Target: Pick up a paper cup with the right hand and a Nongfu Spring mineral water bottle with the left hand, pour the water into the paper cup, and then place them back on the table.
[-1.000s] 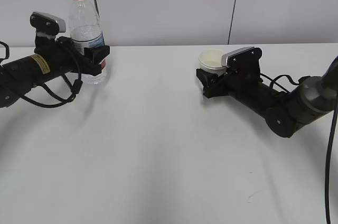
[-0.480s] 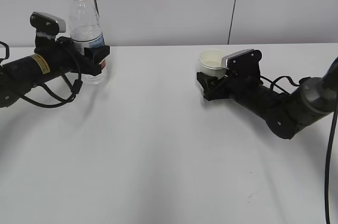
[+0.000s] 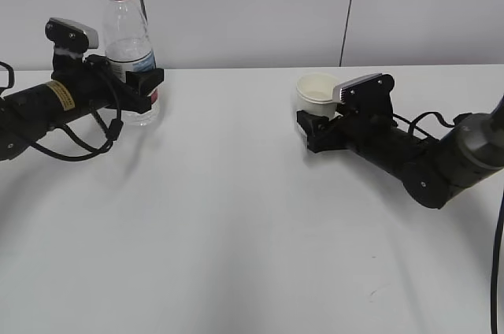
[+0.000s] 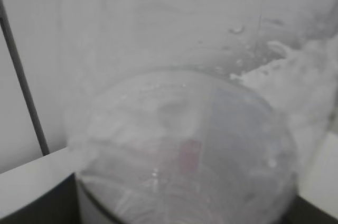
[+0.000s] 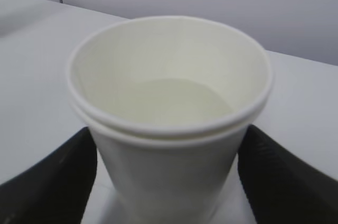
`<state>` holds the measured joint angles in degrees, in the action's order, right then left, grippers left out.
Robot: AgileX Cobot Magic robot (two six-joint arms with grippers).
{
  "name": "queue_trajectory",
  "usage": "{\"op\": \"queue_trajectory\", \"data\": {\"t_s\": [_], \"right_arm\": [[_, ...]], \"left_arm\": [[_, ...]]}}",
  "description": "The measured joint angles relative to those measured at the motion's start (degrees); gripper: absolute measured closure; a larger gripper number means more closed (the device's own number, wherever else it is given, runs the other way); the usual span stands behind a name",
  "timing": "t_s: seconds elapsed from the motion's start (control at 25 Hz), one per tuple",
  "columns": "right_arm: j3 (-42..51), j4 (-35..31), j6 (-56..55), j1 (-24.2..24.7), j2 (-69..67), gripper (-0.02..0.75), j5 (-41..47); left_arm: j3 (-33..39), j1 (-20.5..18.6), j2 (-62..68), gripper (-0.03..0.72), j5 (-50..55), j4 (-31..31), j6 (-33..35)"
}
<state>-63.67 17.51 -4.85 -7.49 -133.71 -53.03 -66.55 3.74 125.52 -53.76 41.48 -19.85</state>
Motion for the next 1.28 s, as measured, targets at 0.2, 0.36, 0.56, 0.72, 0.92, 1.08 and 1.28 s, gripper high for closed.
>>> {"op": "queue_trajectory", "data": {"t_s": [0.2,0.36,0.56,0.72,0.92,1.08,1.28], "right_arm": [[1.35,-0.85,0.48,0.00,0.26,0.121,0.68],[4.13,-2.93,1.64,0.00,1.73,0.121,0.55],[9.78,-3.69,2.11,0.06,5.92,0.121,-0.76],[15.89,-4.99,2.21,0.06,11.18,0.125,-2.58],[23.14,-5.12,2.54,0.06,20.77,0.134,-2.91],[26.77,-5.12,2.65,0.06,28.29,0.141,-2.91],[27.67,-5.12,2.65,0.06,34.45,0.143,1.54]], "left_arm": [[0.00,0.00,0.00,0.298,0.00,1.09,0.00],[0.00,0.00,0.00,0.298,0.00,1.19,-0.04],[0.00,0.00,0.00,0.298,0.00,1.19,-0.51],[0.00,0.00,0.00,0.298,0.00,1.19,-2.59],[0.00,0.00,0.00,0.298,0.00,1.19,-3.93],[0.00,0.00,0.19,0.298,0.23,1.21,-5.19],[0.00,0.00,0.18,0.298,1.39,1.21,-5.57]]}}
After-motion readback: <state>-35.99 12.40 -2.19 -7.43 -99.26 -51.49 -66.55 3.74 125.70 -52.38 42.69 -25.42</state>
